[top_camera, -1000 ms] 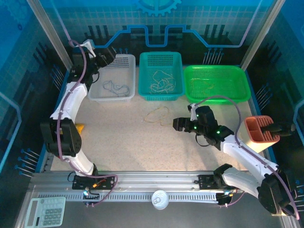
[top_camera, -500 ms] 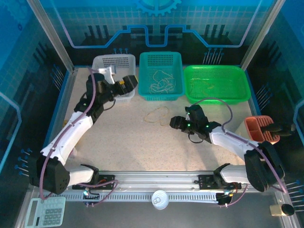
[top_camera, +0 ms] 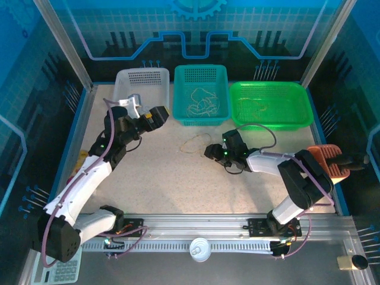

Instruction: Untangle the cables

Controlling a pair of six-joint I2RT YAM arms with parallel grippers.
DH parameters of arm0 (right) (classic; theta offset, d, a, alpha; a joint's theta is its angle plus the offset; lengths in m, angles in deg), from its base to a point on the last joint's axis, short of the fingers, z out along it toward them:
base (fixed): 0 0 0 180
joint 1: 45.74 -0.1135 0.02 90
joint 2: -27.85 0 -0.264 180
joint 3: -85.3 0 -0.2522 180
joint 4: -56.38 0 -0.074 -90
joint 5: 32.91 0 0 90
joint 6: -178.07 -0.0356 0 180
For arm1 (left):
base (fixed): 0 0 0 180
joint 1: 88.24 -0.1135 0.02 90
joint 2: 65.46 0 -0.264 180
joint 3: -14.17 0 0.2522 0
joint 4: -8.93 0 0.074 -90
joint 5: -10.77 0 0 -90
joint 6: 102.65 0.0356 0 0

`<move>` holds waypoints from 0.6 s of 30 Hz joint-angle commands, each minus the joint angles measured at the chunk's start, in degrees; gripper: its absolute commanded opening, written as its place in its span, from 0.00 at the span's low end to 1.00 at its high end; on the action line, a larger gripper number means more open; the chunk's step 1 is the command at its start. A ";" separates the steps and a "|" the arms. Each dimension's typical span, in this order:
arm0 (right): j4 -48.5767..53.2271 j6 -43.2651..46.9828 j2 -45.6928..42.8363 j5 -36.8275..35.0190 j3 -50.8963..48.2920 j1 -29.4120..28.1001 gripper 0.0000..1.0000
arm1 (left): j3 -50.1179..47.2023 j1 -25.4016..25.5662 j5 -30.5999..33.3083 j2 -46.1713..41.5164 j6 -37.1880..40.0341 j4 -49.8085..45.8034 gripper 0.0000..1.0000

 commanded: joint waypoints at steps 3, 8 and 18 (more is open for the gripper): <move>-3.21 -0.46 2.52 1.17 2.72 -0.67 0.22 | -1.82 0.60 0.21 -1.15 -1.70 1.23 0.99; -1.88 3.87 -2.70 4.31 5.07 -0.71 0.00 | -2.06 0.75 -0.80 -1.36 -0.87 0.88 0.99; 18.74 18.46 -20.02 3.22 24.41 -2.43 0.00 | -2.81 1.23 -6.73 1.33 -2.55 5.36 0.99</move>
